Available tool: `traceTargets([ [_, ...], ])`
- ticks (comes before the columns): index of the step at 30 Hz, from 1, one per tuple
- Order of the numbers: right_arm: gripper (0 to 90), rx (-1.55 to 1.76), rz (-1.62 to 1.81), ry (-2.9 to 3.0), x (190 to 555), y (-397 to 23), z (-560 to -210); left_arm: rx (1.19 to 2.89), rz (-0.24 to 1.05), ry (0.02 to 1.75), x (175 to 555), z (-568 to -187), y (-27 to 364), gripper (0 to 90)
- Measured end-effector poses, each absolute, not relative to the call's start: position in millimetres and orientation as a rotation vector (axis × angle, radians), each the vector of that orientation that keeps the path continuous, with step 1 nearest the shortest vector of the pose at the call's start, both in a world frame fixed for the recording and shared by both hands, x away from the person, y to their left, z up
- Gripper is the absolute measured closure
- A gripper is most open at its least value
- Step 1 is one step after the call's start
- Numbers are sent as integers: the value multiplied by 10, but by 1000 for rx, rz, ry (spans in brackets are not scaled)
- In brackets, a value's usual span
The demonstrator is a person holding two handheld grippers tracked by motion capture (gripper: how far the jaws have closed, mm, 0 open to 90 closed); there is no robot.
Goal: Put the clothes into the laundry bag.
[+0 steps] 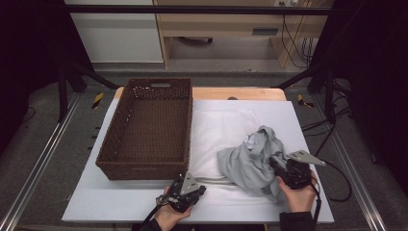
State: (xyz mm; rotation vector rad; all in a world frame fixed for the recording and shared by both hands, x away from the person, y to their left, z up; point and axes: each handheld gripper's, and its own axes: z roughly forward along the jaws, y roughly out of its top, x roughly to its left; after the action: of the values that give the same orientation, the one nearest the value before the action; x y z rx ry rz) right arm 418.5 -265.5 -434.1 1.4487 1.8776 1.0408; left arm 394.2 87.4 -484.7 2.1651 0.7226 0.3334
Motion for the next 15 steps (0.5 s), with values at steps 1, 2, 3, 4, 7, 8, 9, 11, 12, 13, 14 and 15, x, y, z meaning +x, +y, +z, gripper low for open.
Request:
traceTargets([
  [1, 674, 1466, 1027, 1870, 4172, -2733, -4357, 2161, 335, 723, 3939, -4842, 875, 885],
  [2, 673, 1484, 1010, 1869, 4172, -2796, -4382, 2158, 336, 724, 3937, -4838, 876, 889],
  [3, 670, 1495, 992, 1870, 4180, -2845, -4422, 2157, 337, 724, 3936, -4836, 877, 892],
  [4, 667, 1498, 986, 1875, 4196, -2862, -4463, 2157, 340, 724, 3937, -4837, 876, 894],
  [7, 636, 1495, 926, 1911, 4264, -2845, -4594, 2161, 340, 725, 3944, -4844, 871, 897],
  [8, 613, 1504, 907, 1918, 4283, -2832, -4637, 2163, 341, 725, 3946, -4847, 870, 898],
  [9, 583, 1501, 888, 1922, 4295, -2834, -4661, 2165, 344, 727, 3948, -4854, 867, 897],
  [11, 410, 1507, 891, 1885, 4284, -2856, -4630, 2172, 347, 731, 3950, -4863, 863, 896],
  [12, 410, 1507, 891, 1885, 4284, -2856, -4630, 2172, 347, 731, 3950, -4863, 863, 896],
  [13, 373, 1497, 897, 1869, 4267, -2865, -4586, 2174, 349, 730, 3950, -4862, 862, 896],
  [14, 345, 1482, 909, 1853, 4243, -2868, -4535, 2176, 352, 729, 3949, -4861, 860, 897],
  [15, 318, 1465, 929, 1837, 4212, -2867, -4473, 2176, 356, 730, 3949, -4863, 857, 897],
])
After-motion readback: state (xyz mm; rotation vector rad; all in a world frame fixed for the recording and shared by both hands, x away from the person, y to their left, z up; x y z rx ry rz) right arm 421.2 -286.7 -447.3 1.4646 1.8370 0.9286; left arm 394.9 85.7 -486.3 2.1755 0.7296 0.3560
